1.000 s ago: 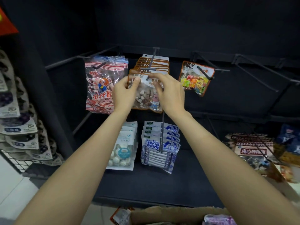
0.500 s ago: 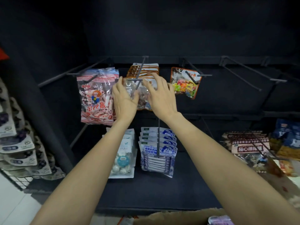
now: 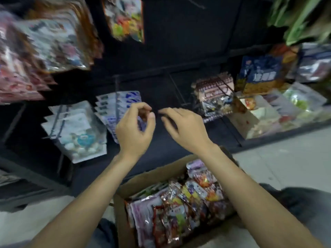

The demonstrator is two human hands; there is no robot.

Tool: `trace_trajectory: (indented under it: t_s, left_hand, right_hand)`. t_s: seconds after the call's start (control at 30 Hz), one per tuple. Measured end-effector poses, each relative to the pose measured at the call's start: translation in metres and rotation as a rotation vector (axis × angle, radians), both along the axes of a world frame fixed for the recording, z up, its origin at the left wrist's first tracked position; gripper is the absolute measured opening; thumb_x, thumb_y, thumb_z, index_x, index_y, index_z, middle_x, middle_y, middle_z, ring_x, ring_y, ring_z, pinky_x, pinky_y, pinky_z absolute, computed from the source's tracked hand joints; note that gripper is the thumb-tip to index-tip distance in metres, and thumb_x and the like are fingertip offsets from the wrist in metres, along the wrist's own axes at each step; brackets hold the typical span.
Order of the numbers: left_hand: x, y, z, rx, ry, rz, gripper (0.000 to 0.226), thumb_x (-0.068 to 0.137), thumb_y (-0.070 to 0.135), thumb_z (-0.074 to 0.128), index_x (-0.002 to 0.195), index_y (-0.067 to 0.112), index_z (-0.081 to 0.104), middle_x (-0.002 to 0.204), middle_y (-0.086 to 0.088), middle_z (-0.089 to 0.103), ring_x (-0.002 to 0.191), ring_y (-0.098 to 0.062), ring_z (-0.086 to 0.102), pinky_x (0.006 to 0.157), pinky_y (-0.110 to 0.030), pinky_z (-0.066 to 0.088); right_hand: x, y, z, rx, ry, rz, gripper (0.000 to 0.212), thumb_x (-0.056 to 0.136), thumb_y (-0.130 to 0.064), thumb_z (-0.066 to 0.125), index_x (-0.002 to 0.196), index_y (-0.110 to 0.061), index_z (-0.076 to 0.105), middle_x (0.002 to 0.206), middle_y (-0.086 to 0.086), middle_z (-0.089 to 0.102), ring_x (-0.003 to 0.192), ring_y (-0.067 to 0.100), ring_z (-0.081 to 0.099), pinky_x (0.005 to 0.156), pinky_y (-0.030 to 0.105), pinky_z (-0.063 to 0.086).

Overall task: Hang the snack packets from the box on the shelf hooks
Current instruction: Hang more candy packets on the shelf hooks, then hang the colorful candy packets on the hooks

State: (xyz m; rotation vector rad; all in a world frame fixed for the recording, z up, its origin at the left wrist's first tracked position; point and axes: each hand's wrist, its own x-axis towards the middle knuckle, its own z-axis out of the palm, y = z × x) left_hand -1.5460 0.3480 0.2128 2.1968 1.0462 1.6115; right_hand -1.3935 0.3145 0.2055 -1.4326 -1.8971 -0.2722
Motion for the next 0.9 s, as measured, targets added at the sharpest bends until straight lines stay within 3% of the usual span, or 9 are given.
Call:
trace_trajectory:
  t_s: [0.13, 0.23, 0.33, 0.5, 0.57, 0.67, 0.77, 0.83, 0.9]
  left_hand:
    - [0.054, -0.014, -0.069, -0.15, 0.249, -0.27, 0.017, 0.092, 0.031, 0.048, 0.096, 0.017, 0.059, 0.082, 0.008, 0.062, 0.074, -0.006, 0.057, 0.065, -0.024, 0.045]
    - [0.086, -0.018, -0.137, -0.406, 0.463, -0.341, 0.02, 0.086, 0.035, 0.05, 0.097, 0.023, 0.062, 0.086, 0.01, 0.066, 0.083, -0.011, 0.061, 0.069, -0.031, 0.049]
    - [0.109, -0.015, -0.21, -0.674, 0.656, -0.371, 0.019, 0.086, 0.026, 0.061, 0.105, 0.026, 0.062, 0.1, 0.009, 0.068, 0.093, -0.015, 0.063, 0.08, -0.034, 0.051]
    - [0.126, -0.017, -0.306, -1.084, 0.91, -0.353, 0.06, 0.084, 0.039, 0.067, 0.134, 0.021, 0.041, 0.13, -0.005, 0.055, 0.111, -0.026, 0.057, 0.089, -0.043, 0.049]
    - [0.129, -0.022, -0.333, -1.171, 0.991, -0.331, 0.077, 0.081, 0.042, 0.069, 0.143, 0.021, 0.028, 0.14, -0.011, 0.043, 0.123, -0.032, 0.047, 0.096, -0.047, 0.044]
    - [0.135, -0.03, -0.354, -1.114, 1.133, -0.308, 0.084, 0.08, 0.043, 0.07, 0.144, 0.018, 0.023, 0.144, -0.01, 0.038, 0.129, -0.032, 0.034, 0.098, -0.043, 0.037]
    - [0.14, -0.032, -0.368, -0.899, 1.301, -0.351, 0.092, 0.08, 0.048, 0.068, 0.148, 0.017, 0.014, 0.136, -0.009, 0.048, 0.124, -0.03, 0.038, 0.096, -0.04, 0.036]
    - [0.142, -0.03, -0.372, -0.8, 1.383, -0.363, 0.096, 0.081, 0.048, 0.067, 0.15, 0.015, 0.007, 0.132, -0.008, 0.052, 0.12, -0.029, 0.043, 0.095, -0.038, 0.038]
    - [0.144, -0.028, -0.371, -0.767, 1.371, -0.374, 0.08, 0.083, 0.042, 0.068, 0.144, 0.017, 0.023, 0.132, -0.006, 0.051, 0.118, -0.026, 0.048, 0.09, -0.037, 0.043]
  right_hand:
    - [0.059, -0.054, -0.074, -0.227, 0.101, -0.158, 0.023, 0.092, -0.028, 0.048, 0.1, -0.018, 0.067, 0.081, -0.004, 0.07, 0.069, 0.017, 0.067, 0.051, 0.034, 0.051]
    - [0.094, -0.08, -0.137, -0.48, 0.169, -0.31, 0.021, 0.089, -0.022, 0.053, 0.106, -0.017, 0.066, 0.092, 0.002, 0.071, 0.079, 0.025, 0.067, 0.059, 0.038, 0.053]
    - [0.117, -0.09, -0.195, -0.788, 0.23, -0.466, 0.026, 0.091, -0.021, 0.057, 0.116, -0.016, 0.061, 0.11, 0.007, 0.065, 0.098, 0.031, 0.062, 0.075, 0.041, 0.053]
    - [0.133, -0.088, -0.274, -1.229, 0.306, -0.539, 0.06, 0.09, -0.015, 0.059, 0.144, -0.02, 0.034, 0.141, 0.013, 0.039, 0.128, 0.036, 0.04, 0.099, 0.045, 0.044]
    - [0.136, -0.09, -0.299, -1.318, 0.294, -0.495, 0.061, 0.091, -0.009, 0.053, 0.145, -0.024, 0.03, 0.146, 0.011, 0.033, 0.134, 0.037, 0.031, 0.105, 0.048, 0.038]
    - [0.142, -0.088, -0.327, -1.359, 0.228, -0.47, 0.074, 0.09, -0.012, 0.056, 0.15, -0.03, 0.016, 0.158, 0.004, 0.01, 0.145, 0.032, 0.006, 0.114, 0.052, 0.018]
    - [0.149, -0.081, -0.348, -1.361, 0.096, -0.45, 0.093, 0.086, -0.029, 0.064, 0.152, -0.031, -0.002, 0.159, 0.003, -0.012, 0.146, 0.029, -0.014, 0.116, 0.056, 0.002]
    - [0.15, -0.078, -0.355, -1.373, 0.087, -0.461, 0.098, 0.084, -0.035, 0.067, 0.151, -0.033, -0.005, 0.159, 0.008, -0.008, 0.146, 0.032, -0.009, 0.115, 0.056, 0.006]
    - [0.149, -0.078, -0.358, -1.336, 0.133, -0.505, 0.095, 0.083, -0.035, 0.068, 0.151, -0.033, 0.0, 0.155, 0.015, 0.008, 0.144, 0.037, 0.009, 0.113, 0.053, 0.021]
